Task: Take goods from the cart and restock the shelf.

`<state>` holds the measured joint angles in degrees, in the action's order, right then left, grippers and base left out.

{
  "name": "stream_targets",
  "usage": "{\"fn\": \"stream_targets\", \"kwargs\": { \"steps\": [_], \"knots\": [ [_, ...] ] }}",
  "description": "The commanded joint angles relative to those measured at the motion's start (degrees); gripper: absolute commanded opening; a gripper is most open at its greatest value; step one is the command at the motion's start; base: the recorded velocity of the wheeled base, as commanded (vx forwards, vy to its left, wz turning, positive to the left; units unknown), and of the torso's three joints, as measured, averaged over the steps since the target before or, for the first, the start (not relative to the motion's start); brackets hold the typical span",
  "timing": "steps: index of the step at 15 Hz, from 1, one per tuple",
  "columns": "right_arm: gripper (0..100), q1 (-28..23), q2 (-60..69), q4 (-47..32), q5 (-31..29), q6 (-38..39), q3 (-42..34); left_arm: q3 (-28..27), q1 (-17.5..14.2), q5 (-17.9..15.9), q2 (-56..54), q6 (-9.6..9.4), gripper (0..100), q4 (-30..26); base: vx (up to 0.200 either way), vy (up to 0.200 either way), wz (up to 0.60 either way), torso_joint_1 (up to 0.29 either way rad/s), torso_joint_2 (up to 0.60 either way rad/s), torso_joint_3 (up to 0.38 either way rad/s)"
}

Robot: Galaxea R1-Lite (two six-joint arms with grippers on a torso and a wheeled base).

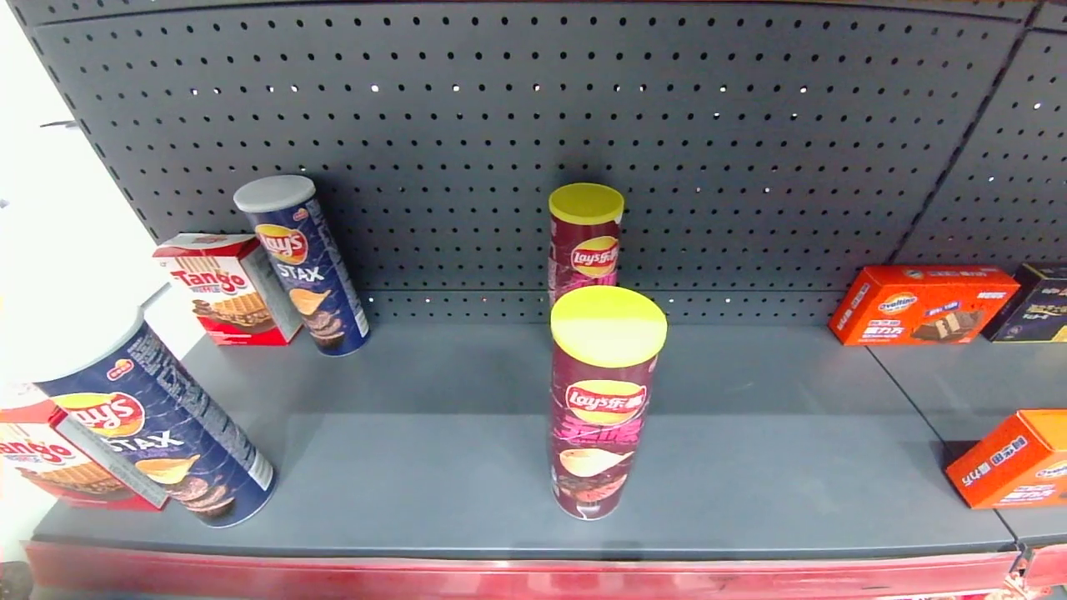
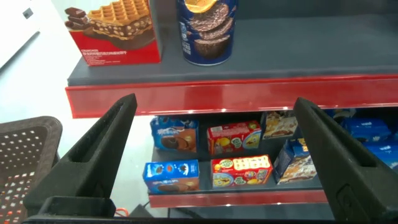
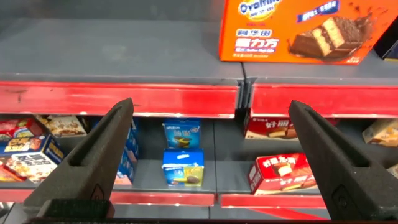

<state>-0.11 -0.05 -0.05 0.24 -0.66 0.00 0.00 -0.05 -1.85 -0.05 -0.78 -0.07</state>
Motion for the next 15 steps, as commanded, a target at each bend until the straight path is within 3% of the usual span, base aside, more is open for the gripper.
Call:
{"fn": "stream_targets", "kwargs": {
  "steps": [1,15],
  "knots": [
    [100,0.0,0.0,0.0,0.0,0.0,0.0,0.0,0.0,0.1,0.0,0.08,100,0.1,0.0,0.0,0.0,0.0,0.0,0.0],
    [100,0.0,0.0,0.0,0.0,0.0,0.0,0.0,0.0,0.0,0.0,-0.01,100,0.1,0.0,0.0,0.0,0.0,0.0,0.0]
  ]
}}
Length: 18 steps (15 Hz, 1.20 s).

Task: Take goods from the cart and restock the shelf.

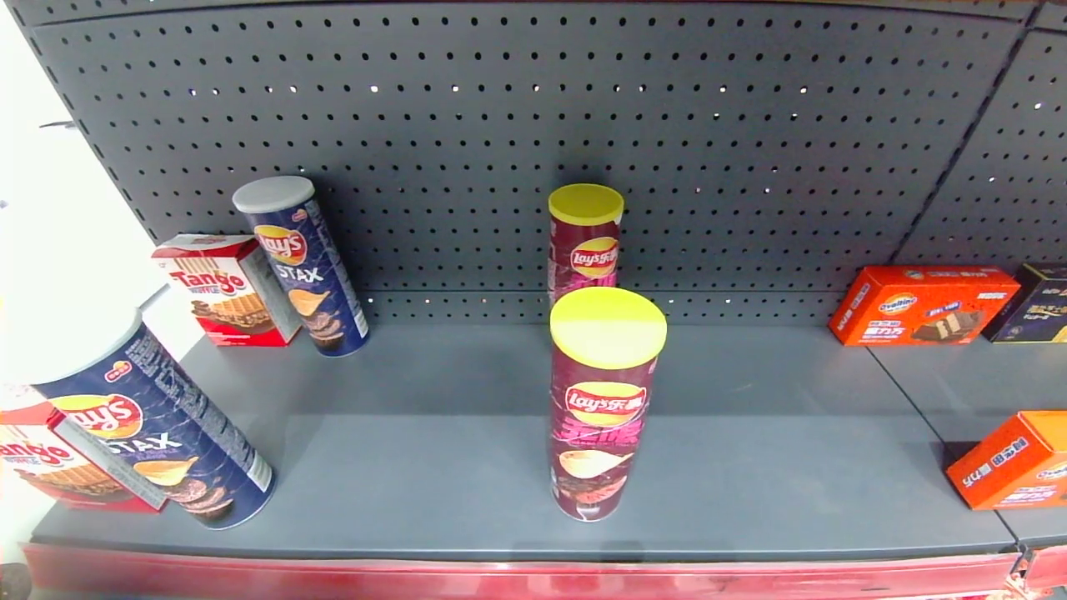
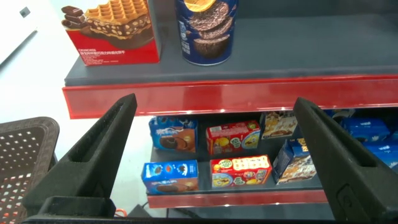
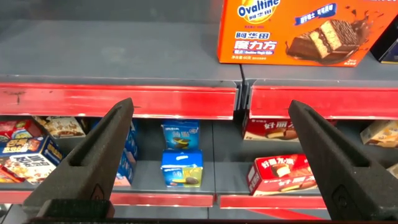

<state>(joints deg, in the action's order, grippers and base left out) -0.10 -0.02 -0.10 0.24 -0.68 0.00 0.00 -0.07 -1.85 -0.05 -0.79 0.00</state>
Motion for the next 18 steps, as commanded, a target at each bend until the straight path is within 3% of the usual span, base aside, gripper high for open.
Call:
{"fn": "stream_targets", "kwargs": {
  "steps": [1,18],
  "knots": [
    [100,0.0,-0.1,0.0,0.0,0.0,0.0,0.0,0.0,0.0,0.0,0.0,100,0.0,0.0,0.0,0.0,0.0,0.0,0.0],
    [100,-0.1,-0.1,0.0,0.0,0.0,0.0,0.0,0.0,0.0,0.0,0.0,100,0.0,0.0,0.0,0.0,0.0,0.0,0.0]
  ]
}}
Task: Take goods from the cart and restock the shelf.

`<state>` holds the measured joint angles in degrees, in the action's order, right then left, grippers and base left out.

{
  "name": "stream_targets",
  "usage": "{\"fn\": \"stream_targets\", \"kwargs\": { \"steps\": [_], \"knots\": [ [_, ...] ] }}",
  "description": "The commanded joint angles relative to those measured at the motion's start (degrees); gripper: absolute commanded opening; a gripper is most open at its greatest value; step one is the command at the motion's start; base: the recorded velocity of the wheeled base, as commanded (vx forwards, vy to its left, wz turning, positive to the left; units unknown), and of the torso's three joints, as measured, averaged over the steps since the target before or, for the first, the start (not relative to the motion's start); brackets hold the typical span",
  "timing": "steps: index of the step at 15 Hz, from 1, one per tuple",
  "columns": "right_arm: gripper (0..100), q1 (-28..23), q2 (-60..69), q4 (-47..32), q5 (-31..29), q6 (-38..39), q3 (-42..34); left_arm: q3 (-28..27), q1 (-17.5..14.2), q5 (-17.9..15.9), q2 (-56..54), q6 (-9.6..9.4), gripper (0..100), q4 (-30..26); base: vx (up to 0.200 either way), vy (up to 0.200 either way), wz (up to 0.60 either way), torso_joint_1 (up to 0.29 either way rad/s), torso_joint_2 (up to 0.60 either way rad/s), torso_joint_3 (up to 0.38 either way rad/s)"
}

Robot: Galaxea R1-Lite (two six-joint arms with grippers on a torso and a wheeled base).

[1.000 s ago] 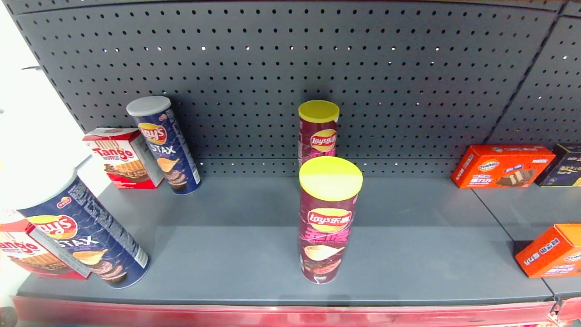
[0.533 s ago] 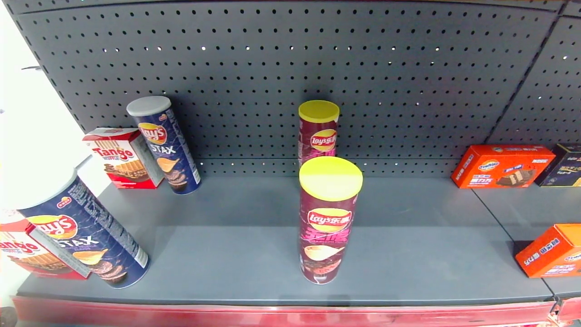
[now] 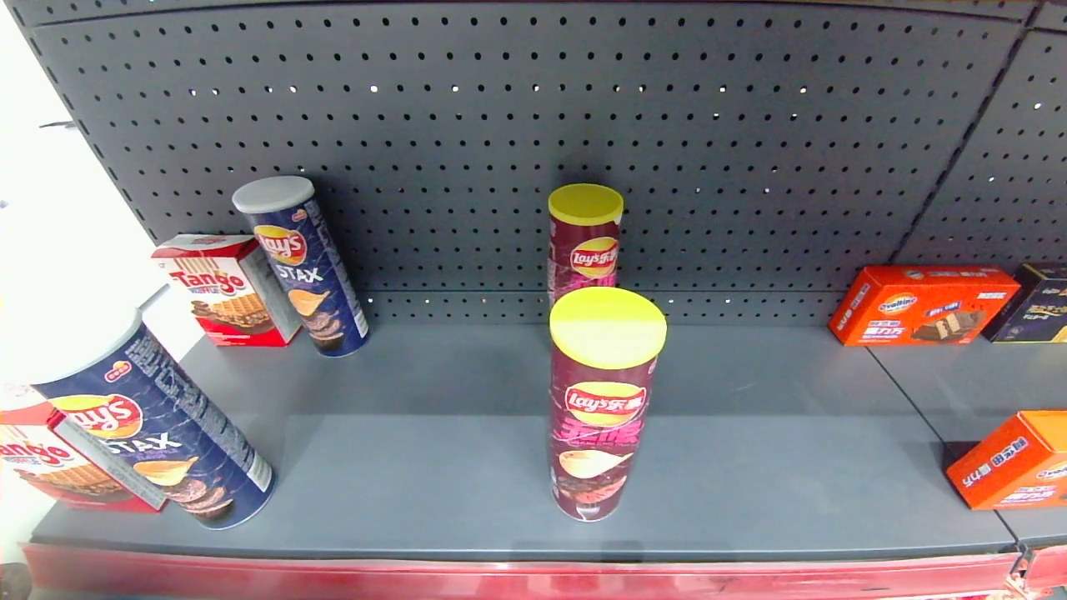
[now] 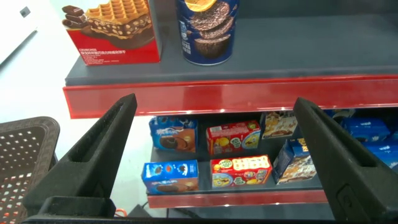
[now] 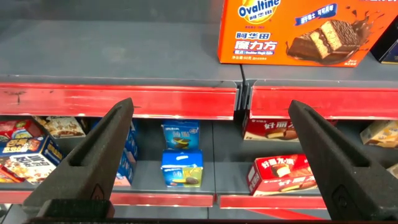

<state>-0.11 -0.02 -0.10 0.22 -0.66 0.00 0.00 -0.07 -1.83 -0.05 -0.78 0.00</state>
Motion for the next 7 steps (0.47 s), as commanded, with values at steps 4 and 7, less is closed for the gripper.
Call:
{"fn": "stream_targets", "kwargs": {
  "steps": [4,7],
  "knots": [
    [100,0.0,-0.1,0.0,0.0,0.0,0.0,0.0,0.0,0.0,0.0,-0.01,100,0.0,0.0,0.0,0.0,0.0,0.0,0.0],
    [100,-0.1,-0.1,0.0,0.0,0.0,0.0,0.0,0.0,0.0,0.0,-0.01,100,0.0,0.0,0.0,0.0,0.0,0.0,0.0]
  ]
}}
